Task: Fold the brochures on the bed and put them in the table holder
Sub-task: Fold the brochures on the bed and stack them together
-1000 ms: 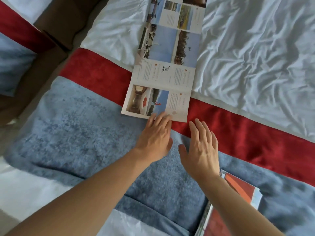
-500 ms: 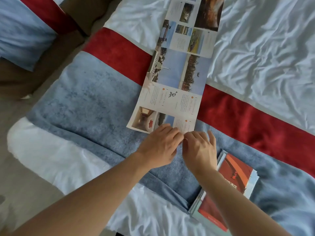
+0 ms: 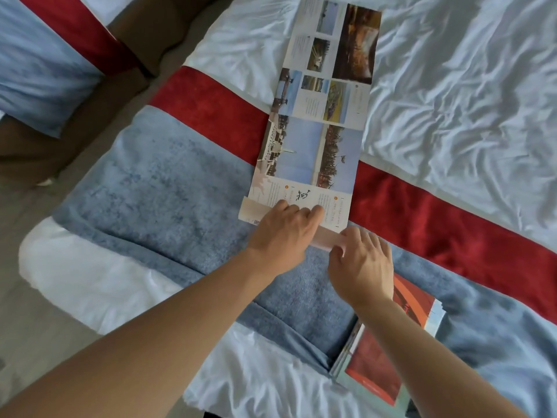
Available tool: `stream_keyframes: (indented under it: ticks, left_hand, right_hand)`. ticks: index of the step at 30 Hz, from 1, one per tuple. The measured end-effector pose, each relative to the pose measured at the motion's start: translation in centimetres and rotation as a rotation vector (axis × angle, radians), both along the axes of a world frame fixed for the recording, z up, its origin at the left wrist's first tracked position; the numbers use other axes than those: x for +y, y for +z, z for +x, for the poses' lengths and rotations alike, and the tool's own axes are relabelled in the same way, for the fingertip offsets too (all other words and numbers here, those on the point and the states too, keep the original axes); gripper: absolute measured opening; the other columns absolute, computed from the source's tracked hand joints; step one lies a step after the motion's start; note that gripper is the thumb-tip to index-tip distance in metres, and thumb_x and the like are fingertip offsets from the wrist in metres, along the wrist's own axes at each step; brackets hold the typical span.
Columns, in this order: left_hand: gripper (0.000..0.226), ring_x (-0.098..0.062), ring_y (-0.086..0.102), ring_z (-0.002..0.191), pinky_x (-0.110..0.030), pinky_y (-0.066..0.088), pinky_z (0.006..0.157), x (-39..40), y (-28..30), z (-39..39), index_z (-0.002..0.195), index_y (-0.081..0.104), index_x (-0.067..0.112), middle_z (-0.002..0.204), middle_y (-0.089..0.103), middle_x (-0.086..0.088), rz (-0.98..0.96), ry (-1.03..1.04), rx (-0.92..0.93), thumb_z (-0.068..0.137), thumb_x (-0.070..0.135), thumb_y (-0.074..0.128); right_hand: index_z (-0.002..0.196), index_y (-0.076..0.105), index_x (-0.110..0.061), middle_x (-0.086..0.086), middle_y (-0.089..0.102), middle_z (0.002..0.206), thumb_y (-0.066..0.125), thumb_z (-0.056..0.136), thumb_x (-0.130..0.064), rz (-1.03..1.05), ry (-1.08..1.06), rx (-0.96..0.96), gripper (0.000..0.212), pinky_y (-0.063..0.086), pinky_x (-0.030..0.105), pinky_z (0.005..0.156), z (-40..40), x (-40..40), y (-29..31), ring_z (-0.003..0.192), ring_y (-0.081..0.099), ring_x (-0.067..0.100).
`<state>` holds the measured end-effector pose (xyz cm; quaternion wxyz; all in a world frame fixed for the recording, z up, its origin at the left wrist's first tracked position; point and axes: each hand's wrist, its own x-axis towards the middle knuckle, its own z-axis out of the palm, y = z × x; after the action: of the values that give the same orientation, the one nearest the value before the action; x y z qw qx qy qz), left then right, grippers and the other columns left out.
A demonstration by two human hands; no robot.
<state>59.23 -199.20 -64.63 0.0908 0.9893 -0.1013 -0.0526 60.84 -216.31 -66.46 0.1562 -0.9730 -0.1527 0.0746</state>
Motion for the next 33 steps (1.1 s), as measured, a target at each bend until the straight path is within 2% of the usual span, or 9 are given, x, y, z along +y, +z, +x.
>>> stream_keyframes:
  ticks: [2, 5, 8, 12, 16, 23, 27, 31, 33]
  left_hand:
    - [0.037, -0.020, 0.050, 0.069, -0.034, 0.037, 0.073, 0.5, 0.0, 0.9, 0.108, 0.047, 0.010, 0.082, 0.059, -0.003, -0.038, 0.020, -0.039, 0.075, 0.000, 0.062]
    - [0.036, -0.025, 0.054, 0.074, -0.038, 0.040, 0.074, 1.6, -0.4, 2.7, 0.106, 0.051, 0.009, 0.085, 0.058, -0.006, -0.062, 0.029, -0.090, 0.074, -0.002, 0.060]
    - [0.031, -0.028, 0.057, 0.084, -0.043, 0.041, 0.091, 2.7, -1.3, 4.6, 0.109, 0.053, 0.008, 0.093, 0.059, -0.008, -0.092, 0.003, -0.111, 0.078, 0.007, 0.058]
    - [0.049, -0.030, 0.052, 0.120, -0.052, 0.021, 0.118, 3.6, -3.8, 6.7, 0.124, 0.051, 0.008, 0.123, 0.056, -0.012, -0.062, -0.052, -0.100, 0.080, 0.023, 0.066]
    - [0.077, -0.034, 0.024, 0.146, -0.055, 0.008, 0.121, 4.5, -6.2, 8.0, 0.143, 0.035, 0.008, 0.151, 0.034, -0.016, 0.014, -0.004, 0.041, 0.080, 0.037, 0.067]
    - [0.093, -0.030, 0.003, 0.153, -0.050, -0.002, 0.122, 5.6, -8.6, 7.7, 0.155, 0.017, 0.009, 0.164, 0.014, -0.015, 0.045, 0.002, 0.168, 0.083, 0.049, 0.060]
    - [0.095, -0.028, 0.001, 0.153, -0.048, -0.004, 0.122, 5.7, -8.2, 7.3, 0.157, 0.009, 0.012, 0.165, 0.009, -0.013, 0.015, -0.005, 0.148, 0.085, 0.050, 0.058]
    - [0.090, -0.028, 0.002, 0.153, -0.047, -0.003, 0.123, 5.2, -7.1, 7.1, 0.156, 0.012, 0.012, 0.165, 0.008, -0.013, -0.024, 0.031, 0.122, 0.088, 0.054, 0.053]
    - [0.083, -0.031, 0.009, 0.151, -0.049, 0.007, 0.122, 5.2, -6.5, 6.9, 0.154, 0.020, 0.011, 0.163, 0.015, -0.015, -0.044, 0.115, 0.103, 0.091, 0.053, 0.051]
  right_hand:
    - [0.119, 0.055, -0.011, 0.008, 0.062, 0.111, 0.063, 0.084, -0.024, -0.005, -0.050, -0.006, 0.038, 0.042, 0.046, 0.092, 1.1, 0.0, 0.0, 0.100, 0.058, 0.031]
    - [0.147, 0.034, -0.014, 0.008, 0.047, 0.142, 0.068, 0.084, -0.030, 0.000, -0.078, -0.009, 0.073, 0.042, 0.048, 0.099, 2.5, 0.2, -0.1, 0.122, 0.049, 0.031]
    - [0.156, 0.015, -0.018, 0.010, 0.028, 0.159, 0.069, 0.085, -0.032, -0.020, -0.099, 0.027, 0.091, 0.039, 0.050, 0.104, 3.7, 0.6, -1.0, 0.139, 0.036, 0.031]
    - [0.158, 0.006, -0.022, 0.007, 0.025, 0.162, 0.069, 0.086, -0.036, 0.010, -0.209, 0.107, 0.097, 0.038, 0.048, 0.105, 5.4, 1.6, -2.6, 0.143, 0.032, 0.028]
    - [0.158, 0.008, -0.018, 0.010, 0.053, 0.135, 0.067, 0.087, -0.035, 0.050, -0.245, 0.160, 0.094, 0.042, 0.044, 0.097, 6.4, 2.7, -4.3, 0.121, 0.046, 0.030]
    - [0.152, 0.033, -0.015, -0.010, 0.062, 0.091, 0.060, 0.087, -0.023, 0.398, -0.710, 0.318, 0.070, 0.043, 0.032, 0.078, 8.1, 4.6, -5.3, 0.095, 0.057, 0.016]
    - [0.105, 0.065, -0.023, -0.003, 0.065, 0.093, 0.057, 0.087, -0.016, 0.464, -0.807, 0.343, 0.021, 0.040, 0.027, 0.072, 8.1, 5.4, -4.9, 0.088, 0.060, 0.017]
    - [0.090, 0.065, -0.025, -0.010, 0.064, 0.082, 0.054, 0.084, -0.013, 0.575, -0.895, 0.394, 0.017, 0.042, 0.026, 0.059, 7.6, 5.4, -4.0, 0.078, 0.061, 0.012]
    - [0.085, 0.064, -0.025, -0.007, 0.064, 0.081, 0.051, 0.081, -0.012, 0.623, -0.976, 0.418, 0.019, 0.044, 0.027, 0.059, 7.2, 5.0, -3.4, 0.074, 0.060, 0.013]
